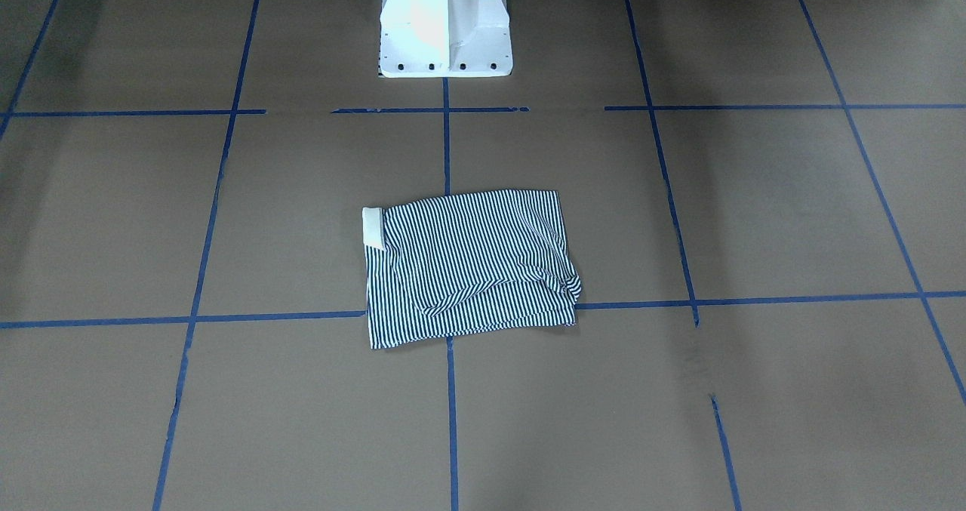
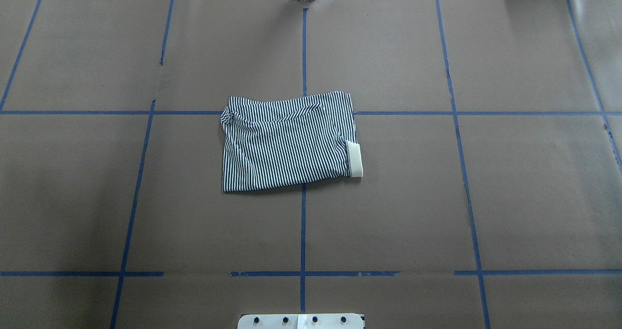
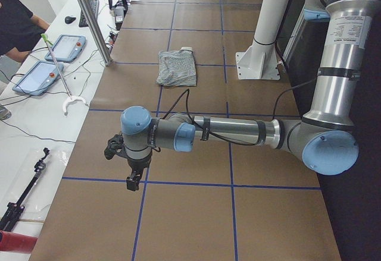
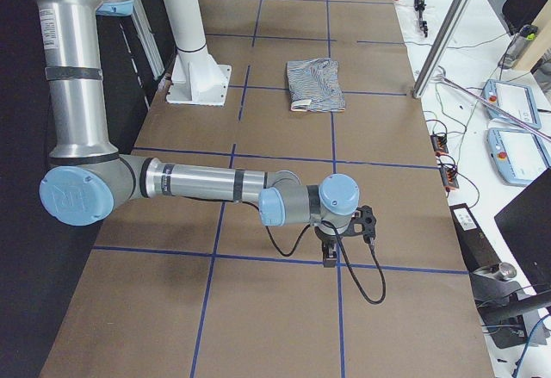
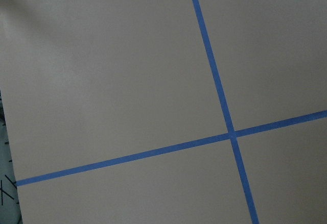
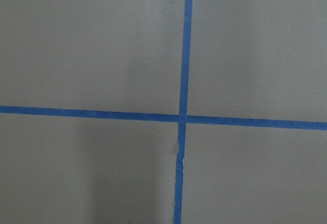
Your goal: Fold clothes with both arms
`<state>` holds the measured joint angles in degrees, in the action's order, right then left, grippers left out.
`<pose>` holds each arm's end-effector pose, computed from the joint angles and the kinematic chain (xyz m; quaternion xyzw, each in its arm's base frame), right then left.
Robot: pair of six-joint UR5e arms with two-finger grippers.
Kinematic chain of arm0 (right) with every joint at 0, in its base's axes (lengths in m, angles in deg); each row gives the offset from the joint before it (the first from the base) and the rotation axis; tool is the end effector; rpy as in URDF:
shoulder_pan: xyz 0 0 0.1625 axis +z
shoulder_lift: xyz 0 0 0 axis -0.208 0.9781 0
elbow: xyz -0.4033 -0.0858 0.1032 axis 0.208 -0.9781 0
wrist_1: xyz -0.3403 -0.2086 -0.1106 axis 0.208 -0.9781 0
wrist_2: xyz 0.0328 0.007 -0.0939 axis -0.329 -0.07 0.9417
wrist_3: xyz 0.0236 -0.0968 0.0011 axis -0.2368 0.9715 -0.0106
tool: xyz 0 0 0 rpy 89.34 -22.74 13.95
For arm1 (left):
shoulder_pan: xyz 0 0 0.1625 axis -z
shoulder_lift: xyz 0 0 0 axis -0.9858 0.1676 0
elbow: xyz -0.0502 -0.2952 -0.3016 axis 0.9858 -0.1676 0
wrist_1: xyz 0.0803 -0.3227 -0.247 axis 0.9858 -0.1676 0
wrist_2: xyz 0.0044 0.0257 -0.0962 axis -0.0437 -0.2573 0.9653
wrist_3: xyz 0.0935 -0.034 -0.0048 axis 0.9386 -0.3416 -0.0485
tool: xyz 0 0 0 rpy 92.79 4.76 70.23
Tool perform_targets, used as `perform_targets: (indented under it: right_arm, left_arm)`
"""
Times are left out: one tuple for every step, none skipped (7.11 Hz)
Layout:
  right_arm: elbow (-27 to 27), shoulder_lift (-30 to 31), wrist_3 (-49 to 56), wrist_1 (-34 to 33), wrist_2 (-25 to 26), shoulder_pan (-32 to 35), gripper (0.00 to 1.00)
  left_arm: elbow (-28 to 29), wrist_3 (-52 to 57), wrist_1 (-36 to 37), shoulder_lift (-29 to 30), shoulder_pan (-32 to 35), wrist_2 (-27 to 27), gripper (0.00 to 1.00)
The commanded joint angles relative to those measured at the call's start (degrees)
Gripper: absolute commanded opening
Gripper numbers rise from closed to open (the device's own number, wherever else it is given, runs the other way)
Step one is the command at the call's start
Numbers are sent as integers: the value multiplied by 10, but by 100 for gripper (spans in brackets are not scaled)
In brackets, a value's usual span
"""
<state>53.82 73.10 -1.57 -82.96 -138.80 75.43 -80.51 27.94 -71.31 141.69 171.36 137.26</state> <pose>0.0371 -0.5226 0.6614 0.0340 -0.4009 -0.0091 0.9154 -0.0836 -0.5485 0.6278 0.0945 0.3060 0.0831 0.9437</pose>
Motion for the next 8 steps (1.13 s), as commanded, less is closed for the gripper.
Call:
perform_targets:
  right_arm:
    - [25, 7, 0, -4, -5, 2, 100]
    - [65, 26, 0, -33, -5, 9, 100]
    - [121, 38, 0, -112, -5, 11, 100]
    - [149, 43, 0, -158, -5, 12, 100]
    - [146, 49, 1, -155, -4, 12, 100]
    - [139, 44, 1, -154, 1, 12, 100]
    - [124, 40, 25, -153, 0, 12, 100]
    - [111, 39, 71, -153, 0, 13, 100]
  left_arm:
    - [-1, -1, 2, -1, 0, 0, 100]
    - [-2, -1, 2, -3, 0, 1, 100]
    - [-4, -1, 3, -4, 0, 1, 100]
    - [-4, -1, 3, -3, 0, 1, 100]
    - [-3, -1, 3, -3, 0, 1, 100]
    - [-3, -1, 3, -3, 0, 1, 100]
    - [-3, -1, 3, -3, 0, 1, 100]
    - [-2, -1, 2, -3, 0, 1, 100]
